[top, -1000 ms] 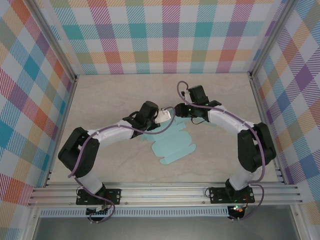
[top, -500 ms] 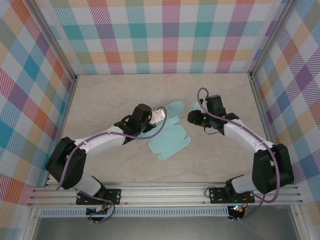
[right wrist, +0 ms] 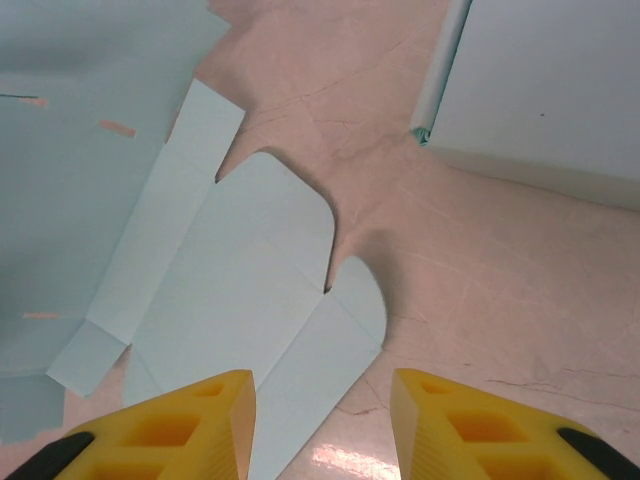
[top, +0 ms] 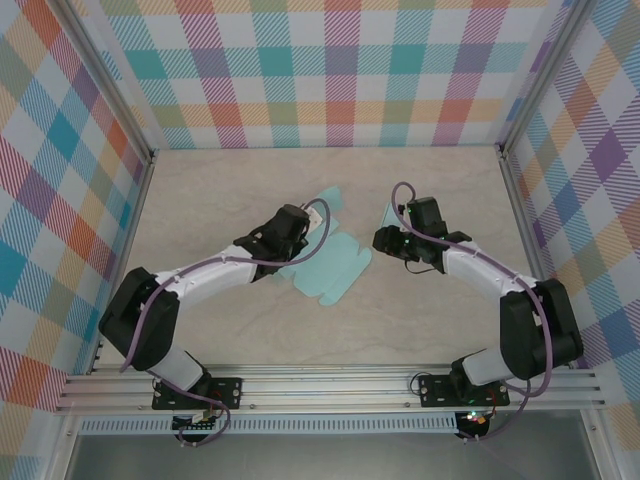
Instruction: Fold the paper box
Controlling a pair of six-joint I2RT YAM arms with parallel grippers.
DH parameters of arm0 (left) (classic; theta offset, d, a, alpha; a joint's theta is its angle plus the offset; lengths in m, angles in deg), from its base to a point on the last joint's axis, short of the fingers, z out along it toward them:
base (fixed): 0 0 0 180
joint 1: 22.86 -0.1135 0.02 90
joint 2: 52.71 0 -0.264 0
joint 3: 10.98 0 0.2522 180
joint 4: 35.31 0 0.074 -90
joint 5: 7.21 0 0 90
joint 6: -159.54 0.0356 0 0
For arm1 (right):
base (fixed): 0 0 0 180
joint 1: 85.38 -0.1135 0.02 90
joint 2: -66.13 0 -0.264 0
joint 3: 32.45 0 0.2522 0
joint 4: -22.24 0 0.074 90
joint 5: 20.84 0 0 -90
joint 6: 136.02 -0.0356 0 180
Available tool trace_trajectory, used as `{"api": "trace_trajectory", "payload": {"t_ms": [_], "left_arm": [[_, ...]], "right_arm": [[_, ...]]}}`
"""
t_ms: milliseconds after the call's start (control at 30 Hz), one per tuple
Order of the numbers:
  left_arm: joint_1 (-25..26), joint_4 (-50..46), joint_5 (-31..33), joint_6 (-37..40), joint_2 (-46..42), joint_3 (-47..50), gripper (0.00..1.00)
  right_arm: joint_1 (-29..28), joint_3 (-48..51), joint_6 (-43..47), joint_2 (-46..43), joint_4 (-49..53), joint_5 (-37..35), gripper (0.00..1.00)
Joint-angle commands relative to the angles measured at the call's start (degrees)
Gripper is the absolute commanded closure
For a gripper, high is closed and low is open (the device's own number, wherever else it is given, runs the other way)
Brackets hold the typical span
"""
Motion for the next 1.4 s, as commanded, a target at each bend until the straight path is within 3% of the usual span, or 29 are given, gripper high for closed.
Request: {"api": "trace_trajectory", "payload": {"t_ms": [0, 200, 267, 700, 1167, 1367], "left_arm": [[1.48, 6.57, -2.41, 2.24, -4.75, 4.69, 0.96], [1.56, 3.42, -6.12, 0.63, -6.81, 5.87, 0.97], [1.56, 2.14, -9.96, 2.24, -7.6, 6.4, 0.97], [1.47, 11.84, -23.11, 10.96, -12.81, 12.39, 1.0], [1.48, 15.31, -24.87, 10.36, -11.35, 13.67, 1.0], [1.54, 14.33, -22.81, 11.2, -11.67, 13.67, 1.0]], "right_arm": [[-0.08, 0.1, -0.79, 1.29, -2.78, 2.44, 0.59], [-0.07, -0.44, -1.22, 3.42, -6.35, 5.53, 0.6], [-0.16, -0.85, -1.41, 4.38, -7.26, 6.55, 0.61], [-1.48, 4.72, -1.01, 6.76, -18.27, 8.77, 0.57], [-2.67, 8.89, -2.63, 9.45, -25.09, 9.29, 0.56], [-2.8, 9.47, -1.87, 7.54, -22.67, 4.52, 0.49]]}}
